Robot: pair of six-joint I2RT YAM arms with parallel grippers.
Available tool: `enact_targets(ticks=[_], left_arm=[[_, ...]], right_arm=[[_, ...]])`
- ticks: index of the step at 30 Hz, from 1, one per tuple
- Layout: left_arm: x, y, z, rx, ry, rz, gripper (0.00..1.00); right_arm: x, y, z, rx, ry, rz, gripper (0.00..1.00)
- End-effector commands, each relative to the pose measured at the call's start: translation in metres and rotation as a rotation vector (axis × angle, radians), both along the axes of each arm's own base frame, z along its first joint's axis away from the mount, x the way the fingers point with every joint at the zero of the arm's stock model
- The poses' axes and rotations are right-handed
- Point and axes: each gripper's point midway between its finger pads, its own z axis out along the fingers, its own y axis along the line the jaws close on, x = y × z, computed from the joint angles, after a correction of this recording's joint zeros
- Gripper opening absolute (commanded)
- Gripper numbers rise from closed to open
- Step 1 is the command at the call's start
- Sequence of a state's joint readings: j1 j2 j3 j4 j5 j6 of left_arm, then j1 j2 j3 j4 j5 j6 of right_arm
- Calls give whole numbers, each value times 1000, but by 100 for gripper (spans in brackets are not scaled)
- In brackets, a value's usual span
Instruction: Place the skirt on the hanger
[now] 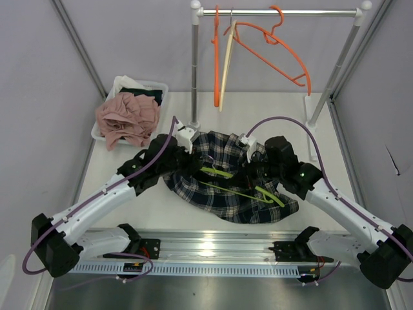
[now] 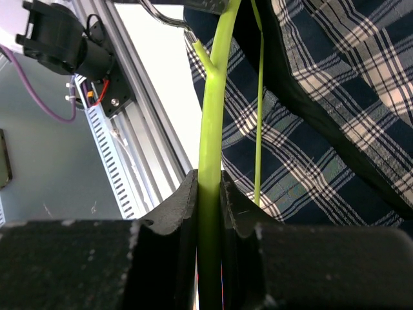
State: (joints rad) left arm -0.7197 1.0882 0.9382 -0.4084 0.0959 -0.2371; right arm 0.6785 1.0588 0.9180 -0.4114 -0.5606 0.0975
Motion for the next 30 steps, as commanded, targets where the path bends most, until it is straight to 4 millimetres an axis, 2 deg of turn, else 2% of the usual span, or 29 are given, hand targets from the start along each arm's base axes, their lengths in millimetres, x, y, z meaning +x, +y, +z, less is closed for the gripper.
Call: enact_targets(ticks=[1,6,13,18,20,25,28,30], left_arm=[[-1,-17,5,-72,-9,-51,28],[3,-5,6,-37,-34,-2,40],[-2,12,8,6,-58,30,52],[-3,22,19,5,-79,72,56],[3,35,24,38,-97,134,57],[9,68,1,219,-43,268,57],[9,75,-17,291,4,298,57],[11,77,-23,311,11,316,63]], right_arm=[[12,5,20,76,-87,-29,0],[13,3,11,70,-68,-36,0],[16,6,2,62,-50,-31,0],[20,9,1,61,-43,-26,0],[22,10,1,61,-44,-21,0],[25,11,4,50,-54,-22,0],[27,12,5,48,-56,-17,0],[27,13,5,51,-52,-12,0]])
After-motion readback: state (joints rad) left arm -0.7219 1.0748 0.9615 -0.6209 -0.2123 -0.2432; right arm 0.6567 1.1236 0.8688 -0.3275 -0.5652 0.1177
